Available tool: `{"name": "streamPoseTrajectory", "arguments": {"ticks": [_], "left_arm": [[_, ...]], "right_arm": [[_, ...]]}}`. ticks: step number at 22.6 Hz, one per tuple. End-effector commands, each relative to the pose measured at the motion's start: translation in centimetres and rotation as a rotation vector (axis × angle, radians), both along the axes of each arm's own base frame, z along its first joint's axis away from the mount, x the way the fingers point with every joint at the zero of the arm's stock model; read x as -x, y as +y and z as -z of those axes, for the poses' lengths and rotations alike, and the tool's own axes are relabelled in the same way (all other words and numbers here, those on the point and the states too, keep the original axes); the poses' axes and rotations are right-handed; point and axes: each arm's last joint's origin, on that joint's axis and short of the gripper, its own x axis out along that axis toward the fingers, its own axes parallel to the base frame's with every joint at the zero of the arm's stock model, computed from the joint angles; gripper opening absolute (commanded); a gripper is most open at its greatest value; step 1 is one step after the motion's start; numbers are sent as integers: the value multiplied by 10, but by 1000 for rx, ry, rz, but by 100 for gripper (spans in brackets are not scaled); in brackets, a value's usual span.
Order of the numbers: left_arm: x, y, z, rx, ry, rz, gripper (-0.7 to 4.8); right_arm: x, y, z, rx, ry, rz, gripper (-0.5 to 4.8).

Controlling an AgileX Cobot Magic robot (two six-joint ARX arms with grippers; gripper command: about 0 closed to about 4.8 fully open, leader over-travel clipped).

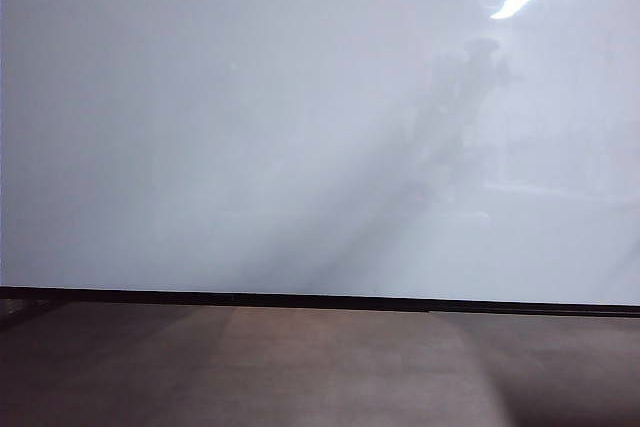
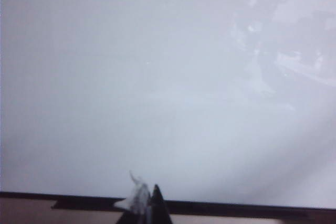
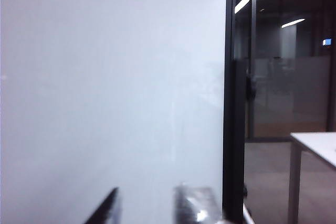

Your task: Reach to the right to find the marker pen, pick it up, and write the number 1 on the whiteboard.

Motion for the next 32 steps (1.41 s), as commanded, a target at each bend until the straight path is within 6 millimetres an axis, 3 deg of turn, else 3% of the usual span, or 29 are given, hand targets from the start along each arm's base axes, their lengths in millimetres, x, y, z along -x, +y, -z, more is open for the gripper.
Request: {"name": "streamPoseTrajectory", "arguments": {"ticks": [1, 3, 7, 10, 12, 14, 17, 20, 21, 25, 32], "left_arm": [[-1, 0, -48, 2, -47, 3, -5], [-9, -1, -78, 0, -49, 22, -5], [-25, -13, -124, -68, -74, 121, -5], [-33, -31, -144, -108, -54, 192, -5], [-42, -50, -151, -143, 44, 226, -5], [-51, -79, -156, -288, 130, 294, -5], [-67, -144, -160, -410, 160, 495, -5], [-85, -181, -158, -491, 178, 628, -5], [-95, -196, -152, -503, 190, 728, -5], [-135, -216, -122, -511, 278, 825, -5], [-178, -247, -72, -532, 385, 903, -5]], "right_arm": [[-15, 0, -33, -2, -27, 4, 311], [-34, 0, -53, 8, 15, -6, 453], [-50, -5, -76, 61, -15, 37, 455], [-61, -20, -70, 89, 40, 73, 454], [-74, -36, -62, 95, 114, 56, 443], [-87, -47, -56, 84, 150, 112, 431], [-119, -62, -40, 112, 213, 106, 431], [-144, -73, -24, 12, 247, 81, 441], [-151, -79, -16, -16, 274, 88, 474], [-175, -92, 9, -43, 348, 109, 479], [-221, -121, 68, 43, 369, 135, 479]]}}
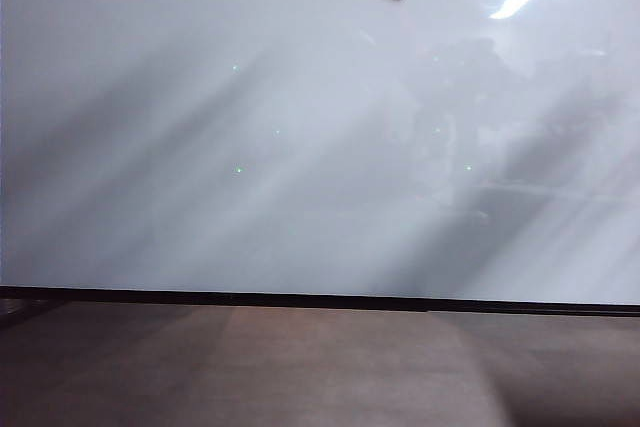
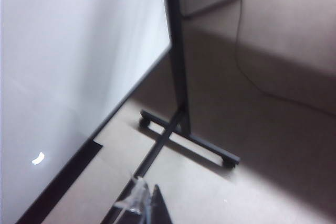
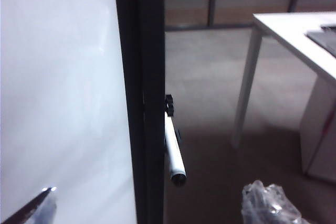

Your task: Reach to the right to find the marker pen, pick it up, and write the number 1 on the whiteboard.

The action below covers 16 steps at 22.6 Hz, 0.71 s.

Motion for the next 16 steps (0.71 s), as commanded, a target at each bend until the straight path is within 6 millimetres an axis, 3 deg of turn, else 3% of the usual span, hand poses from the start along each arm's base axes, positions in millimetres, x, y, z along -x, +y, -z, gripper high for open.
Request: {"name": "streamPoseTrajectory", "arguments": {"ticks": [1, 5, 12, 16], "left_arm": [[-10, -5, 4, 30, -16, 17, -5], [-14, -9, 10, 26, -16, 18, -5], [-19, -5, 9, 33, -29, -3, -5], [-20, -6, 10, 32, -28, -2, -5]], "right_arm": [[-18, -15, 23, 68, -66, -21, 479], [-51, -39, 64, 34, 21, -36, 479], [-109, -63, 70, 67, -1, -124, 479], [-115, -67, 79, 68, 12, -134, 462]]}}
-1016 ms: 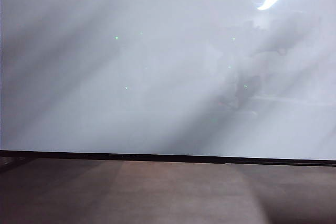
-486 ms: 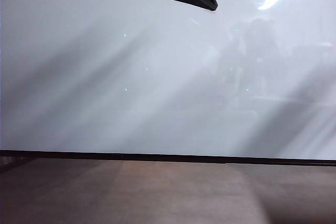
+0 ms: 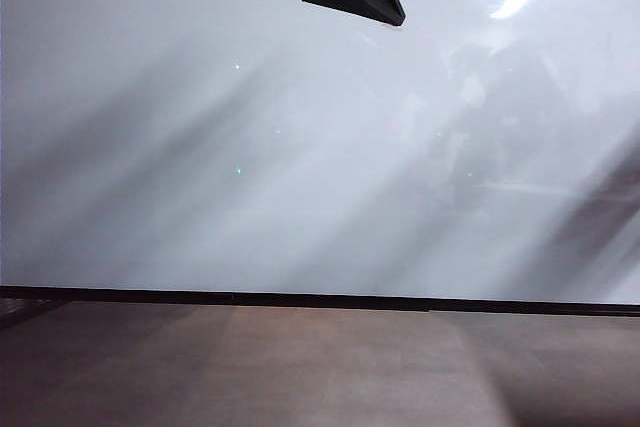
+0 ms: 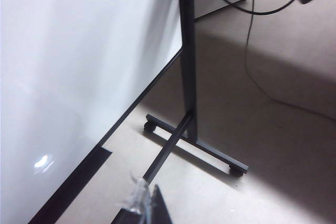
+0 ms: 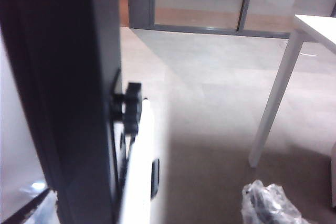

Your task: Reach to the right to find the marker pen, pick it up, and write the number 1 on the whiteboard.

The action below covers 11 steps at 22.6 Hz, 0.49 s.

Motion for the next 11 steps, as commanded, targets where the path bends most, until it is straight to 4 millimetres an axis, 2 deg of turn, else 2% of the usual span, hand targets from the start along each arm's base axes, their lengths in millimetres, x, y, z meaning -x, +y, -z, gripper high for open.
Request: {"name": "streamPoseTrajectory", "arguments": {"ticks": [1, 3, 4, 5, 10, 11], "left_arm": [[1, -1, -4, 6, -23, 13, -5], [1, -1, -3, -2, -33, 18, -5], [1, -1, -3, -3, -33, 19, -5], [1, -1, -3, -8, -27, 19, -5], [3, 1, 3, -50, 22, 20, -5], [3, 1, 3, -49, 21, 20, -5]], "right_arm": [[0, -1, 5, 16, 8, -10, 462], [0, -1, 6, 14, 13, -10, 450], [-1, -1, 5, 16, 9, -9, 363], [-1, -1, 4, 16, 7, -9, 349], [-1, -1, 4, 16, 8, -9, 348], [-1, -1, 4, 16, 8, -9, 333]]}}
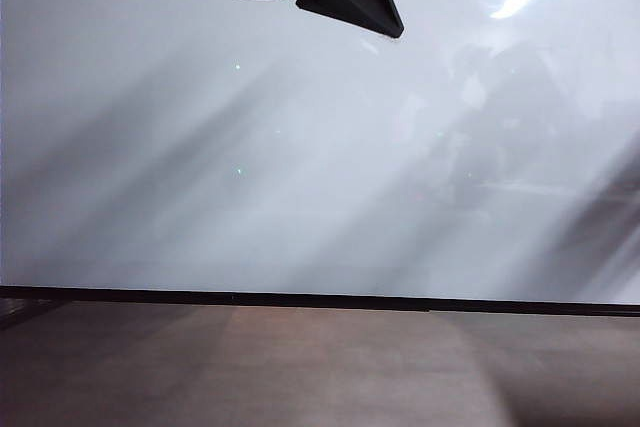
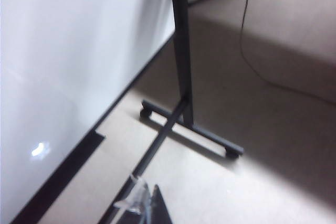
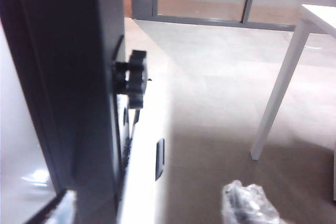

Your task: Reach to the right to find the marker pen, pick it up, and write the number 1 on the whiteboard.

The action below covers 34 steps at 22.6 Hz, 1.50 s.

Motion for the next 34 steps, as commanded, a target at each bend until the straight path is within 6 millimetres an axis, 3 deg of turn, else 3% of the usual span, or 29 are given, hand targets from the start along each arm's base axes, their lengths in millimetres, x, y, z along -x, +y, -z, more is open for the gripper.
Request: {"name": "streamPoseTrajectory", "arguments": {"ticks": [1, 2, 3, 10, 13, 20, 23, 25, 26, 29, 31, 34], "left_arm": [[0, 0, -3, 10, -14, 7, -5], [0, 0, -3, 11, -14, 7, -5], [0, 0, -3, 10, -14, 7, -5], [0, 0, -3, 10, -15, 7, -5], [0, 0, -3, 10, -15, 7, -5], [0, 0, -3, 10, -15, 7, -5], [0, 0, -4, 11, -15, 7, -5], [0, 0, -4, 11, -15, 7, -5], [0, 0, -4, 11, -15, 7, -5], [0, 0, -4, 10, -16, 7, -5], [1, 1, -5, 12, -21, 8, -5], [5, 4, -12, 25, -35, 8, -5]], "right_arm": [[0, -1, -4, 8, -18, 0, 290], [0, -1, -4, 8, -18, 0, 247], [0, -1, -4, 9, -17, 2, 240], [0, 0, -2, 0, 0, -1, 219], [0, 0, -2, 0, 0, -2, 187], [-1, 1, 0, -9, 17, -9, 176], [-1, 0, -1, -8, 16, -7, 88], [-1, 0, -1, -9, 17, -7, 69], [-1, 1, -1, -9, 16, -9, 11], [-1, 1, -1, -9, 15, -8, -6], [3, -3, -7, -50, 2, 13, -6], [18, -11, -31, -85, -51, 85, -6]]}}
